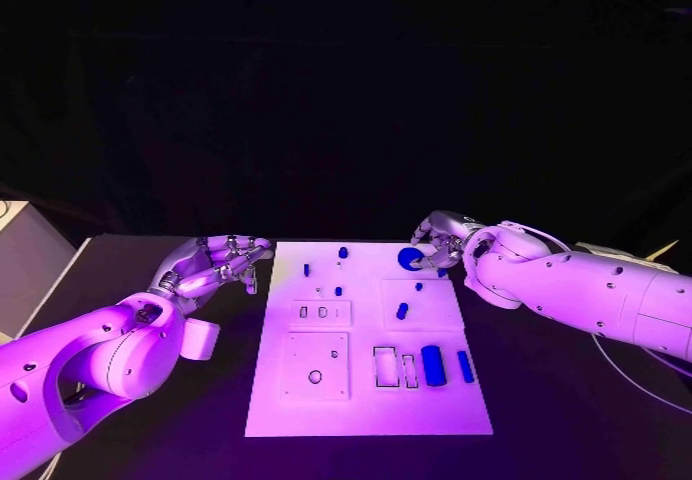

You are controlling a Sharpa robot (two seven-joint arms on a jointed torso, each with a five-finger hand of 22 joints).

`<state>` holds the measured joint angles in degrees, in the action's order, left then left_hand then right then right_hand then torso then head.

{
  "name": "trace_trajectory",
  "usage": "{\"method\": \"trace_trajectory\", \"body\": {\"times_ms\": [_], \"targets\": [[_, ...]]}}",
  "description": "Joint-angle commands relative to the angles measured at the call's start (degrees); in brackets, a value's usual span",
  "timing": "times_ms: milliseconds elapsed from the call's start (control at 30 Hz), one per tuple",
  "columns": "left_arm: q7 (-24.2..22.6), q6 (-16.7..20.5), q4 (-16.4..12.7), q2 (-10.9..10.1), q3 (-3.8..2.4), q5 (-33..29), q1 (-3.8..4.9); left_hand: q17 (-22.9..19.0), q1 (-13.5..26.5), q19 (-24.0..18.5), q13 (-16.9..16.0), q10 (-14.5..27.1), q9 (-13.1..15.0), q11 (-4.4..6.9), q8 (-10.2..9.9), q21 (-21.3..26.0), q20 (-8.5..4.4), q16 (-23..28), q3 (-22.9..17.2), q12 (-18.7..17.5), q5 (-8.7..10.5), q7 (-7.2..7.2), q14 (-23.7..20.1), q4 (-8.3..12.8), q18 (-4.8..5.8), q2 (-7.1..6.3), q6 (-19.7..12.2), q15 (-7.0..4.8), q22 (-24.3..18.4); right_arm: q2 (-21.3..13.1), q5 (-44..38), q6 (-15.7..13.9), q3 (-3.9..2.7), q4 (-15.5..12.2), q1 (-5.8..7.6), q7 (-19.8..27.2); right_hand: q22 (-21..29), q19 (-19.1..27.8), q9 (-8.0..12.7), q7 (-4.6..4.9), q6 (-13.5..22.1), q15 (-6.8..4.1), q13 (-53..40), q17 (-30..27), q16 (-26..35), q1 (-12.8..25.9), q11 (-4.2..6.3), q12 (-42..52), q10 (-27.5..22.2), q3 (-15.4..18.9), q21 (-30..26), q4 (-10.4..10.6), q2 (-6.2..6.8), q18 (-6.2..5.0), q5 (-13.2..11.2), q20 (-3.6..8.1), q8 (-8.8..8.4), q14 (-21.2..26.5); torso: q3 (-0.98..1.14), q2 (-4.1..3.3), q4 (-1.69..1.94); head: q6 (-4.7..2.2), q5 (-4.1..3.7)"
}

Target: Assemble the parts on the task board

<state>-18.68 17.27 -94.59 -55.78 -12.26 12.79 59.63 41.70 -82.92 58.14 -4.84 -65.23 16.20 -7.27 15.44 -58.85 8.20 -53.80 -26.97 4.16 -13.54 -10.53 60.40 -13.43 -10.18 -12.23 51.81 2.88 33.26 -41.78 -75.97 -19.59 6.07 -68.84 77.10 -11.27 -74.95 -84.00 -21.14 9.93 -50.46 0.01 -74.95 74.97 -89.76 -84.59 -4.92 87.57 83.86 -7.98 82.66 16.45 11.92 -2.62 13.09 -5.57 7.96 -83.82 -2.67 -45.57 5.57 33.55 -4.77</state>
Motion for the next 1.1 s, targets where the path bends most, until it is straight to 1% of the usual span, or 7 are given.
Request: {"method": "trace_trajectory", "body": {"times_ms": [33,133,233,333,667,900,1100], "targets": [[-0.48,-1.07,-0.06,0.14,-0.04,-0.23,-0.02,-0.08,0.35,-0.28,-0.03,0.31,0.04,0.17,-0.09,-0.3,0.09,-0.28,-0.18,-0.04,0.19,0.06,-0.28,0.0,-0.38,0.05,-0.24,0.07,0.09,0.58,-0.03,1.45,-0.02,0.93,-0.12,-1.2,-6.05,-3.51,-0.08,-0.1,-0.07,0.41,-12.3,15.03,-0.24,0.23,-0.07,0.34,3.32,-0.31,0.42,-0.05,-0.34,0.6,0.52,-0.24,0.28,-6.18,-0.03,-0.09,0.1,0.07,0.03],[-0.47,-1.07,-0.03,0.17,-0.04,-0.22,-0.02,-0.08,0.35,-0.28,-0.03,0.31,0.04,0.17,-0.09,-0.3,0.09,-0.28,-0.18,-0.04,0.19,0.06,-0.28,0.0,-0.38,0.05,-0.24,0.07,0.09,1.12,0.11,1.38,-0.02,1.63,-0.17,-1.27,-6.22,-3.53,-0.09,-0.09,-0.05,0.43,-12.36,15.03,-0.24,0.29,-0.08,0.38,3.36,-0.47,0.55,-0.03,-0.46,0.62,0.86,-0.27,0.36,-6.18,-0.02,-0.06,0.0,0.14,0.15],[-0.46,-1.07,-0.02,0.23,-0.04,-0.21,-0.03,-0.09,0.36,-0.3,-0.03,0.33,0.07,0.17,-0.09,-0.34,0.1,-0.3,-0.19,-0.03,0.19,0.07,-0.28,0.0,-0.38,0.05,-0.25,0.07,0.13,1.63,0.24,1.71,-0.02,2.17,-0.19,-1.35,-6.34,-3.54,-0.1,-0.08,-0.02,0.45,-12.42,15.03,-0.24,0.34,-0.09,0.43,3.41,-0.61,0.65,-0.03,-0.55,0.64,1.13,-0.29,0.42,-6.18,-0.05,-0.07,0.05,0.33,0.12],[-0.45,-1.07,-0.02,0.26,-0.04,-0.21,-0.03,-0.1,0.37,-0.32,-0.04,0.34,0.09,0.17,-0.09,-0.4,0.1,-0.32,-0.2,-0.03,0.19,0.08,-0.28,0.01,-0.38,0.06,-0.27,0.06,0.17,2.11,0.31,2.35,-0.01,2.83,-0.21,-1.5,-6.56,-3.58,-0.12,-0.08,-0.08,0.46,-12.56,15.03,-0.24,0.44,-0.1,0.53,3.54,-0.76,0.82,-0.02,-0.64,0.69,1.45,-0.32,0.52,-6.18,-0.11,-0.05,0.08,0.38,0.12],[-0.47,-1.06,-0.06,0.27,-0.04,-0.2,-0.03,-0.11,0.39,-0.39,-0.04,0.38,0.12,0.17,-0.11,-0.42,0.1,-0.33,-0.21,-0.03,0.19,0.06,-0.29,0.01,-0.39,0.05,-0.31,0.06,0.15,3.25,0.76,5.04,0.03,5.24,-0.77,-1.96,-6.84,-3.6,-0.16,-0.09,-0.26,0.48,-12.56,15.03,-0.24,0.75,-0.09,0.52,3.53,-1.15,1.04,0.03,-0.99,0.73,1.84,-0.36,0.73,-6.18,-0.12,-0.11,0.06,0.6,0.19],[-0.47,-1.04,-0.07,0.27,-0.04,-0.18,-0.03,-0.11,0.39,-0.39,-0.04,0.38,0.12,0.17,-0.11,-0.42,0.1,-0.33,-0.21,-0.03,0.19,0.06,-0.29,0.01,-0.39,0.05,-0.31,0.06,0.15,3.45,1.08,6.21,0.04,5.47,-0.87,-1.99,-6.96,-3.57,-0.15,-0.1,-0.39,0.49,-12.64,15.03,-0.24,1.1,-0.09,0.58,3.59,-1.67,1.14,0.01,-1.23,0.74,2.71,-0.39,0.9,-6.18,-0.11,-0.1,0.1,0.63,0.18],[-0.47,-1.02,-0.06,0.22,-0.04,-0.17,-0.03,-0.11,0.39,-0.39,-0.04,0.38,0.12,0.17,-0.11,-0.42,0.1,-0.33,-0.21,-0.03,0.19,0.06,-0.29,0.01,-0.39,0.05,-0.31,0.06,0.15,3.38,1.48,6.02,0.04,5.45,-0.89,-1.51,-7.17,-3.47,-0.09,-0.2,-0.98,0.43,-12.78,15.03,-0.24,1.51,0.01,0.65,3.71,-3.76,1.28,-0.14,-1.53,0.74,6.24,-0.42,1.36,-6.18,-0.12,-0.1,0.06,0.58,0.11]]}}
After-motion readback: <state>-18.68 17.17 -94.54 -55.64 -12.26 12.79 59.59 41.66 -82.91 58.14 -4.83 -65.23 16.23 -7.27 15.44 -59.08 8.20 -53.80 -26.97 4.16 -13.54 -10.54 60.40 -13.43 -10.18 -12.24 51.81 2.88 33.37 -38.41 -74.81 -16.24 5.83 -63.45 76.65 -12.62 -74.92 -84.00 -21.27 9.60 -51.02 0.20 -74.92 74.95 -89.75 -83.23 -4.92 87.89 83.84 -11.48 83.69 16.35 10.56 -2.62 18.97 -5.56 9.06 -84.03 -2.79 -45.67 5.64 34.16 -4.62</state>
